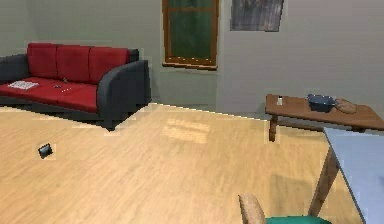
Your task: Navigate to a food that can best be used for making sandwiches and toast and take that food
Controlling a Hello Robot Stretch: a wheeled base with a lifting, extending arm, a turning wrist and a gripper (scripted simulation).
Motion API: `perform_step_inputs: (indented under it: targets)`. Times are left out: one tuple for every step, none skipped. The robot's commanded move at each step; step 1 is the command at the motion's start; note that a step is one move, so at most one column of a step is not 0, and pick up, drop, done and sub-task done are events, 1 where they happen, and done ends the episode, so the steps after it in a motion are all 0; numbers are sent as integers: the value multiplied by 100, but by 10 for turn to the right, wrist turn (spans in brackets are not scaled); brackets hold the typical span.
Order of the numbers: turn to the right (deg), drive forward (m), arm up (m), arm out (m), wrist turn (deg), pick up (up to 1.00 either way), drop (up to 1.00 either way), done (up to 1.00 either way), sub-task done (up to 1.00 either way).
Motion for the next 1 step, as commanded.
perform_step_inputs:
  targets:
    - [0,0,50,0,0,0,0,0,0]
